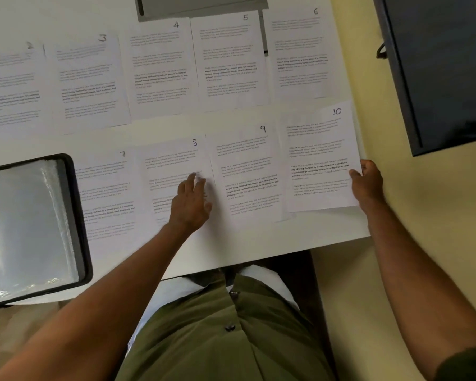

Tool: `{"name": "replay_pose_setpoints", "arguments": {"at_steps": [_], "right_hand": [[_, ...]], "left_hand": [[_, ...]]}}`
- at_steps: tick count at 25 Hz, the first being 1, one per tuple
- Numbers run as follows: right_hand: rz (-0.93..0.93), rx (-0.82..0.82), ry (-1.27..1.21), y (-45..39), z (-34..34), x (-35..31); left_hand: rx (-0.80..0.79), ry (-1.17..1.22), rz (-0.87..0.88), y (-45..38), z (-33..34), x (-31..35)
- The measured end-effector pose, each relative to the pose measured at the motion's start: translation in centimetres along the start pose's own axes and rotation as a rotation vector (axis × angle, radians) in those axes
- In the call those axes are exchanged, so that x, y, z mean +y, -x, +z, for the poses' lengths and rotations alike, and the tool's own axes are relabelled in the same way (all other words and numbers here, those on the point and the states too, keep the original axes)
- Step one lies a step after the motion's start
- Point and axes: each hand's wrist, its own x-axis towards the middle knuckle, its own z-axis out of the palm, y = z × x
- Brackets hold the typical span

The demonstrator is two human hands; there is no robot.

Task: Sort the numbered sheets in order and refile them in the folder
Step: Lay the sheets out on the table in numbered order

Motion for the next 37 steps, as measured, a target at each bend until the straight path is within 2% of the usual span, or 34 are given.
{"name": "replay_pose_setpoints", "arguments": {"at_steps": [3, 7, 9, 12, 14, 29, 33, 37], "right_hand": [[-0.003, 0.025, 0.14, 0.1, -0.3, 0.2], [-0.177, 0.233, 0.448, 1.3, 1.0, -0.5], [-0.312, 0.162, 0.538, 2.1, 3.0, -0.9], [-0.287, -0.089, 0.563, 3.1, 6.2, -1.1], [-0.241, -0.136, 0.577, 3.5, 7.4, -1.0], [-0.24, -0.13, 0.591, 3.7, 7.9, -0.7], [-0.343, -0.05, 0.62, 4.8, 8.5, -1.8], [-0.416, -0.027, 0.648, 7.2, 10.4, -5.2]], "left_hand": [[-0.034, -0.088, 0.014, -0.2, 1.4, 0.1], [-0.034, -0.108, 0.03, -0.2, 2.3, -0.3], [-0.032, -0.111, 0.033, -0.2, 2.3, -0.3], [-0.038, -0.124, 0.019, -0.3, 2.3, -0.1], [-0.033, -0.147, 0.027, -0.3, 2.4, -0.1], [-0.015, -0.193, 0.052, -0.1, 2.5, -0.2], [-0.005, -0.188, 0.092, 0.0, 1.6, -1.4], [0.085, -0.214, 0.079, 0.7, -1.6, -4.2]]}}
